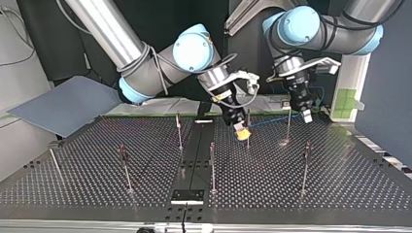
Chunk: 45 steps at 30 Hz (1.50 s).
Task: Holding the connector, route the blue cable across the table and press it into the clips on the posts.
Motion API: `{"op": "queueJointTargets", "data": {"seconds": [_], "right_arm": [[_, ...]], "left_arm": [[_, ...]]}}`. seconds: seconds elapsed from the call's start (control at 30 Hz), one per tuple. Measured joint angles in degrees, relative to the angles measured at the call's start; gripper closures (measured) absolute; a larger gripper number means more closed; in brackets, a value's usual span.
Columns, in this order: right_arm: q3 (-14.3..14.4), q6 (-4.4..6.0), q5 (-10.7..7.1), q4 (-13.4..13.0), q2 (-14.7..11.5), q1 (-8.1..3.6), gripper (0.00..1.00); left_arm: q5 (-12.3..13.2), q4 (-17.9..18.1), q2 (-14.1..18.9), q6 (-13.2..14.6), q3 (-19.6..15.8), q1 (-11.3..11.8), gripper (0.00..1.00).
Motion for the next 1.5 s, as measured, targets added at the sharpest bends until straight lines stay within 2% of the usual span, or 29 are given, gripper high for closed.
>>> {"op": "queueJointTargets", "data": {"seconds": [0.17, 0.3, 0.6, 0.8, 1.03, 1.37, 1.5], "right_arm": [[-2.26, 0.0, -0.13, 0.09, 0.59, -0.2, 1.0], [-3.47, 0.0, -0.22, 0.43, 2.01, -0.33, 1.0], [-5.96, 0.0, -0.38, 1.17, 6.04, -0.66, 1.0], [-8.67, 0.03, -0.47, 2.21, 7.22, -0.7, 1.0], [-11.39, 0.07, -0.51, 3.15, 7.53, 0.1, 1.0], [-13.31, 0.15, -0.5, 3.63, 9.69, 1.01, 1.0], [-14.67, 0.17, -0.51, 4.06, 10.02, 1.16, 1.0]], "left_arm": [[2.09, -0.31, -1.17, -0.93, 1.85, 0.63, 1.0], [3.79, -0.63, -1.32, -1.82, 2.79, 1.05, 1.0], [4.33, -0.88, -0.92, -3.33, 3.13, 2.45, 1.0], [4.84, -0.6, -0.92, -3.34, 3.26, 3.29, 1.0], [7.3, -0.24, -0.9, -3.56, 3.64, 4.84, 1.0], [7.82, 0.19, -0.91, -4.36, 4.64, 7.21, 1.0], [8.78, 0.24, -0.96, -4.54, 5.38, 8.31, 1.0]]}}
